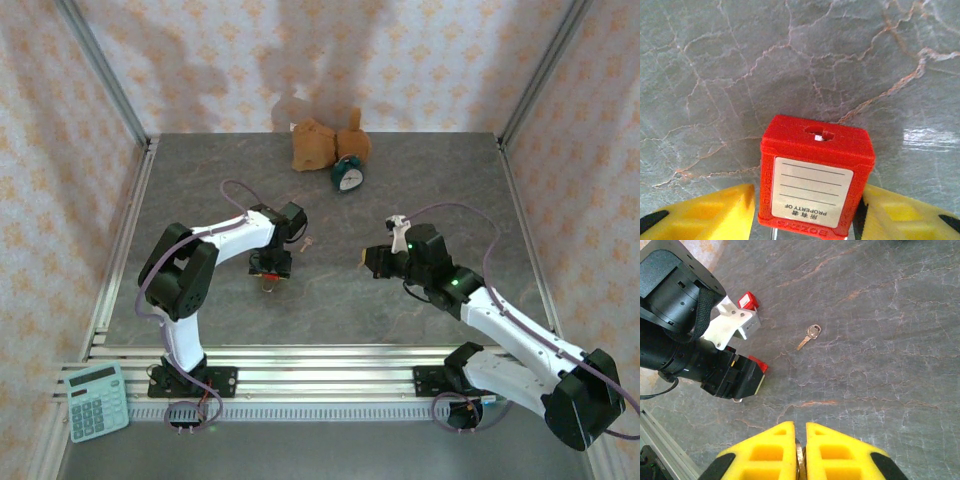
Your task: Unlock with the key
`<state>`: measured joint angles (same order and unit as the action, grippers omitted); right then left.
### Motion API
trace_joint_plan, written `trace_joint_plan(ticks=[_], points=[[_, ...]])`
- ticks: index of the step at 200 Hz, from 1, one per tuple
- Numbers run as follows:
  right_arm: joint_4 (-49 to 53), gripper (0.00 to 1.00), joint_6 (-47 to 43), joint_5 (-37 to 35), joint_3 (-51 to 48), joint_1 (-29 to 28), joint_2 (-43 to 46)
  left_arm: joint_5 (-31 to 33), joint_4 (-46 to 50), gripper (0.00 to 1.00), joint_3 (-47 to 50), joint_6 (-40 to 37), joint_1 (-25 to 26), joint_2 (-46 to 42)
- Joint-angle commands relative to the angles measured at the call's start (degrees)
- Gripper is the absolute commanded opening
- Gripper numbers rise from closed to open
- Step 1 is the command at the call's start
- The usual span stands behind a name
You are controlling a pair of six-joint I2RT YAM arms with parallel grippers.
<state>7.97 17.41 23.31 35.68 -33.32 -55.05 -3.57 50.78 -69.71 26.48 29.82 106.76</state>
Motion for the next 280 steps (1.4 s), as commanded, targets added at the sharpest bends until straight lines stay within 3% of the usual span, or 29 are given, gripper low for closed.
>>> trace_joint_plan(ticks=[1, 56, 81, 101, 139, 171, 226, 280], points=[[-2.0, 0.1, 0.2, -1.1, 0.3, 0.1, 1.1, -1.3, 1.4, 0.54, 0.7, -1.4, -0.6, 0.5], [0.9, 0.1, -0.9, -1.0, 2.6, 0.1, 1.1, -1.9, 0.1, 0.52, -0.2, -5.5, -1.3, 3.4], [1.4, 0.1, -0.6, -1.5, 3.0, 0.1, 1.3, -1.5, -0.4, 0.39, 0.6, -5.7, -1.3, 3.0], [2.1, 0.1, -0.2, -1.1, 3.7, 0.1, 1.0, -0.4, -0.4, 0.35, 0.9, -6.4, -1.3, 1.0], [5.3, 0.1, -1.0, -0.1, 6.5, 0.1, -0.3, 1.6, -2.9, 0.35, 2.6, -7.7, -0.6, -3.8], [4.6, 0.1, 0.0, -1.1, 6.8, 0.1, -0.6, -1.3, -6.3, 0.35, 4.2, -9.4, 0.7, -6.6], [5.3, 0.1, 0.6, -2.1, 6.4, 0.1, 0.3, -7.5, -6.6, 0.36, 4.2, -11.7, 5.0, -2.7], [6.0, 0.1, 0.1, -2.9, 5.3, 0.1, 1.7, -6.3, -1.9, 0.44, 1.4, -11.6, 7.2, 1.5]])
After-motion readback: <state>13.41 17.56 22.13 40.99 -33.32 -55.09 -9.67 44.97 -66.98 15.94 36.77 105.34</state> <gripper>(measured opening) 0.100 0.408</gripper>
